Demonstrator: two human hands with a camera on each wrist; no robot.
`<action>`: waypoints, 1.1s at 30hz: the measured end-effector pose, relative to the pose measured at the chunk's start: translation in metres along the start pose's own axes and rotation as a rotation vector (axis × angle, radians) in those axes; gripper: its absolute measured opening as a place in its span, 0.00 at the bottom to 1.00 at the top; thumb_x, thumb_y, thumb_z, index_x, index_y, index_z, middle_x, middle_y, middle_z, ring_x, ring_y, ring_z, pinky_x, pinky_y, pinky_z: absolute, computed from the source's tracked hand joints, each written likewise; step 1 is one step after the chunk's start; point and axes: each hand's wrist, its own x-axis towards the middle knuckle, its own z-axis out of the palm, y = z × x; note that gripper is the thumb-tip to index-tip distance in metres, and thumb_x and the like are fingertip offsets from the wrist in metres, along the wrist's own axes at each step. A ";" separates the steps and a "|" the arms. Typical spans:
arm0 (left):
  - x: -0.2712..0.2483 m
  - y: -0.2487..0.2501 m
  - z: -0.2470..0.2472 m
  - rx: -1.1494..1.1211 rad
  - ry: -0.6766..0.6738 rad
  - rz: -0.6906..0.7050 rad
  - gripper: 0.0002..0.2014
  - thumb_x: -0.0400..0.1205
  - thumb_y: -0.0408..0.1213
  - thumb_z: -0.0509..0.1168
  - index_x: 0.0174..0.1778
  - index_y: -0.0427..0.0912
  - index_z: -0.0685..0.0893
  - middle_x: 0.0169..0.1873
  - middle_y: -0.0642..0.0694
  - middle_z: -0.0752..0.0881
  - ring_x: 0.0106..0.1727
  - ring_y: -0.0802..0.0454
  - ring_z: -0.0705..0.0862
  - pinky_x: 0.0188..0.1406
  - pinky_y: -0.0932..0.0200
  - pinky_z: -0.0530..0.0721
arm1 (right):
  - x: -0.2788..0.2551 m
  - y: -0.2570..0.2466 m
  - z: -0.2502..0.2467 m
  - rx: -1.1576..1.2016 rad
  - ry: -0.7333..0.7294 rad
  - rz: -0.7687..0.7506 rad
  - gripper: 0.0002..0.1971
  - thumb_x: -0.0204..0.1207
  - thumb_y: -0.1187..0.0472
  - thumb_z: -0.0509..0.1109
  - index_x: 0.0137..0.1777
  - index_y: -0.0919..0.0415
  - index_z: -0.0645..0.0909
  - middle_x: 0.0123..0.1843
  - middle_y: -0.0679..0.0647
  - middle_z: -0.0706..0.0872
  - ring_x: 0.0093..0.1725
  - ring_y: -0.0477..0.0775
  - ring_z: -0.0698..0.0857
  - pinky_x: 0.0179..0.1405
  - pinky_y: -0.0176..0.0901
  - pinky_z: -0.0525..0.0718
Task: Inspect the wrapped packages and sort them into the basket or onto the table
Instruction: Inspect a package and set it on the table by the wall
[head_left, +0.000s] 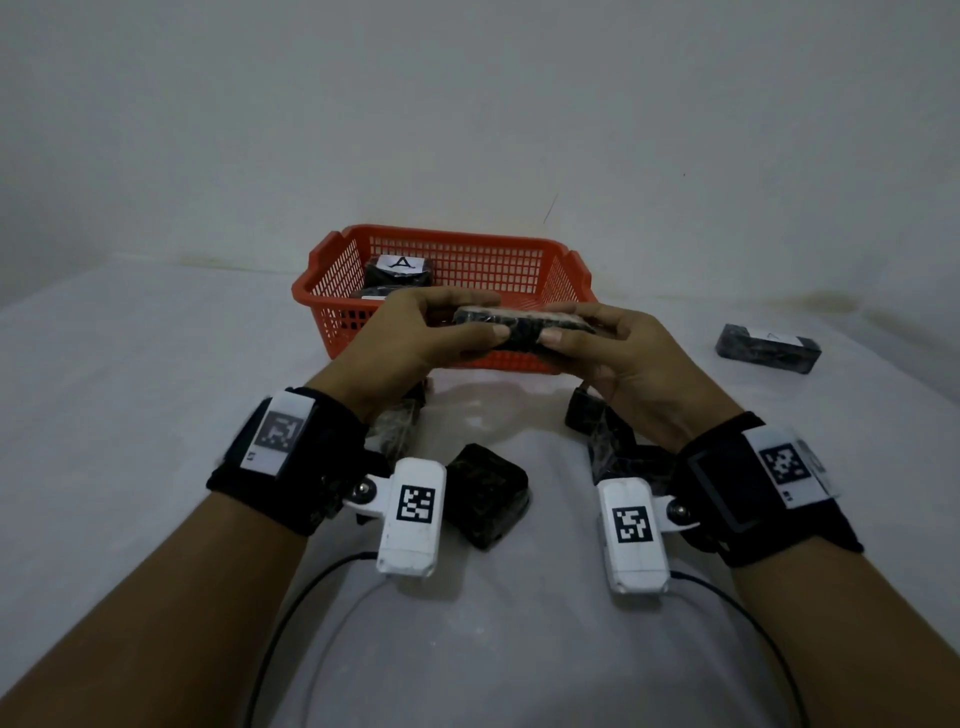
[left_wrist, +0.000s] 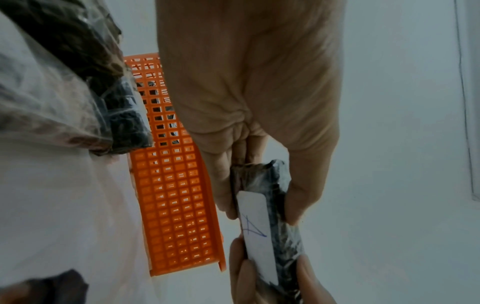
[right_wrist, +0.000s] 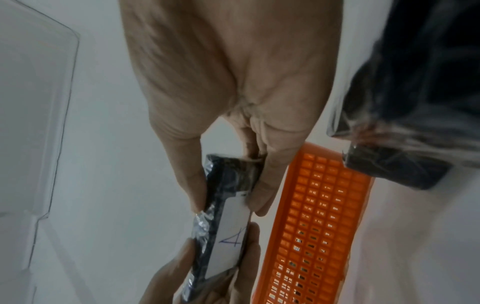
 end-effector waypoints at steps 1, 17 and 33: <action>0.000 0.000 0.000 -0.010 -0.008 -0.002 0.19 0.80 0.33 0.76 0.68 0.40 0.86 0.61 0.43 0.92 0.61 0.48 0.92 0.64 0.51 0.89 | 0.000 -0.001 -0.001 -0.020 0.005 -0.004 0.32 0.63 0.64 0.82 0.68 0.75 0.83 0.65 0.68 0.90 0.65 0.64 0.91 0.65 0.50 0.91; -0.003 0.003 0.005 0.050 0.017 0.046 0.19 0.84 0.36 0.72 0.72 0.44 0.84 0.57 0.47 0.94 0.58 0.52 0.93 0.64 0.50 0.90 | -0.005 -0.001 0.003 -0.053 0.045 0.032 0.16 0.80 0.68 0.76 0.66 0.72 0.85 0.61 0.67 0.93 0.59 0.63 0.94 0.51 0.47 0.94; -0.003 0.007 -0.003 0.004 0.024 0.072 0.15 0.84 0.35 0.73 0.67 0.42 0.88 0.60 0.43 0.93 0.62 0.44 0.92 0.67 0.41 0.88 | -0.003 -0.001 0.002 -0.162 0.014 -0.082 0.25 0.72 0.69 0.82 0.70 0.66 0.85 0.61 0.60 0.94 0.61 0.59 0.94 0.62 0.52 0.92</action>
